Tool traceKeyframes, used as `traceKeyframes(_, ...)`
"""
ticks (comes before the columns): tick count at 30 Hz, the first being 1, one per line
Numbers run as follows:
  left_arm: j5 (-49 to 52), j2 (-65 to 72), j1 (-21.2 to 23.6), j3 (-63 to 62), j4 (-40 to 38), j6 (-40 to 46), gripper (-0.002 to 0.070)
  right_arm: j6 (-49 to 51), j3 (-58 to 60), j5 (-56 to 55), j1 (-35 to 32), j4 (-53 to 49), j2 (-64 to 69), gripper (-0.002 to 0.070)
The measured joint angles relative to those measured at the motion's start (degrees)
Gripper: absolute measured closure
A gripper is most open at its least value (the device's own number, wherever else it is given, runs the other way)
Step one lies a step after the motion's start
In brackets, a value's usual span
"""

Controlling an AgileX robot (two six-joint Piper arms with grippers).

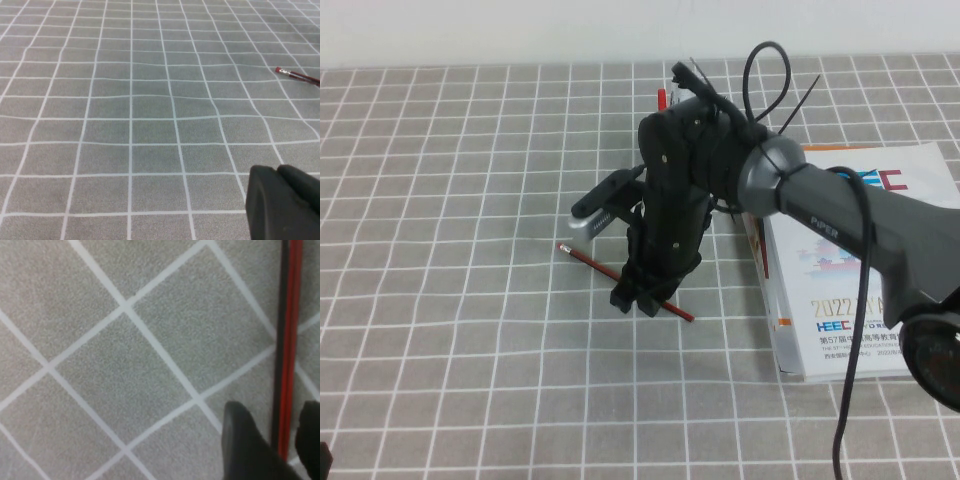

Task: Put the pen into the pen holder
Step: Pick up the pen on the table, then place the pen onto the pen holder

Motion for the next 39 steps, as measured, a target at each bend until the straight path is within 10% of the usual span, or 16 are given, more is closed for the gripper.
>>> traceKeyframes(25, 0.00, 0.00, 0.00, 0.00, 0.00, 0.00, 0.0680, 7.47, -1.04, -6.51, 0.49, 1.26, -5.71, 0.0666)
traceKeyframes(39, 0.00, 0.00, 0.00, 0.00, 0.00, 0.00, 0.0680, 18.46, 46.09, -74.94, 1.60, 2.39, -30.44, 0.0666)
